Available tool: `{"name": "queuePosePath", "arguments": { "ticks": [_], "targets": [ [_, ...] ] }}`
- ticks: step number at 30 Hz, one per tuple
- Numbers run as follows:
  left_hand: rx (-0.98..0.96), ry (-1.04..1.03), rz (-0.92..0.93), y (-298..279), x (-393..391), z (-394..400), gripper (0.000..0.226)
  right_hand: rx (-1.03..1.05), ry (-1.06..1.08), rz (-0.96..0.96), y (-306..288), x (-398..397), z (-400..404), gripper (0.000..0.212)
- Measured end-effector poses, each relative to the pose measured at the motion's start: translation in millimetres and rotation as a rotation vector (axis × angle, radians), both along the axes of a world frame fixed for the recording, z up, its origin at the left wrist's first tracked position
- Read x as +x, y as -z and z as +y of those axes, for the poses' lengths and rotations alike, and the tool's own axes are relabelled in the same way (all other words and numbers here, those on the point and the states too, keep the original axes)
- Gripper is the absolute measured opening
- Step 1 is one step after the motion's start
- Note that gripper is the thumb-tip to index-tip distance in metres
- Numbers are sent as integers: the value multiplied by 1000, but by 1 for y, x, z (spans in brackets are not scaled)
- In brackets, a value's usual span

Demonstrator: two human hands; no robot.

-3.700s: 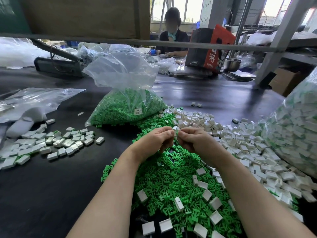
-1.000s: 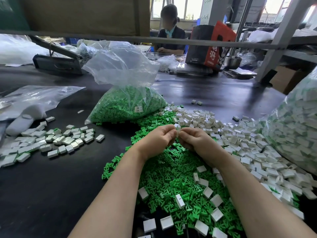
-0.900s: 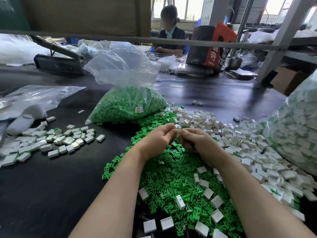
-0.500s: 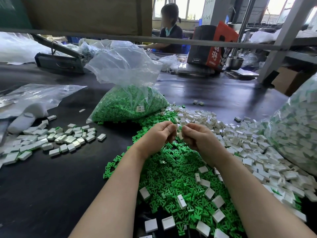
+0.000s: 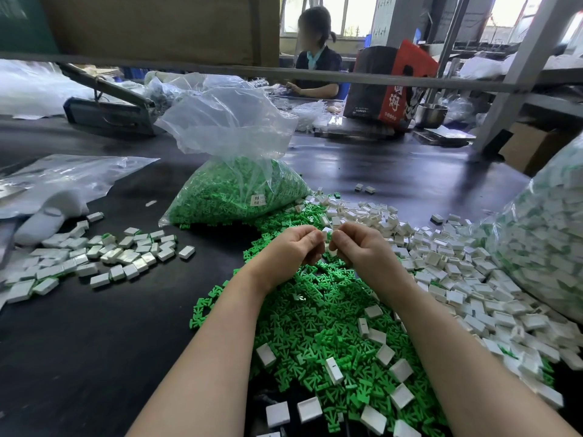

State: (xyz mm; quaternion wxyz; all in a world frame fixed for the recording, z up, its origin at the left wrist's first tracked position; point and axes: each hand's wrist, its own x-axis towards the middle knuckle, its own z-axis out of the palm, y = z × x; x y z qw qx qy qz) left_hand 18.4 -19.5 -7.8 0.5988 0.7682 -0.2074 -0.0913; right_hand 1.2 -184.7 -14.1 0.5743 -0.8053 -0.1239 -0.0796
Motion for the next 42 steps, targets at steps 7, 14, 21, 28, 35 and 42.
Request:
{"name": "queuePosePath", "arguments": {
  "ticks": [7, 14, 21, 28, 35, 42],
  "targets": [
    [26, 29, -9, -1, 0, 1, 30, 60, -84, 80, 2, 0, -3, 27],
    [41, 54, 27, 1, 0, 2, 31, 89, -187, 161, 2, -1, -4, 29],
    [84, 88, 54, 1, -3, 1, 26, 43, -224, 168, 7, 1, -8, 26],
    [148, 97, 33, 0, -4, 0, 30, -103, -228, 144, 8, 3, -13, 26],
    [58, 56, 60, 0, -5, -3, 29, 2, -216, 122, 7, 0, -7, 25],
    [21, 25, 53, 0, -6, -3, 27, 13, -186, 81, 9, 0, -4, 22]
  ]
}}
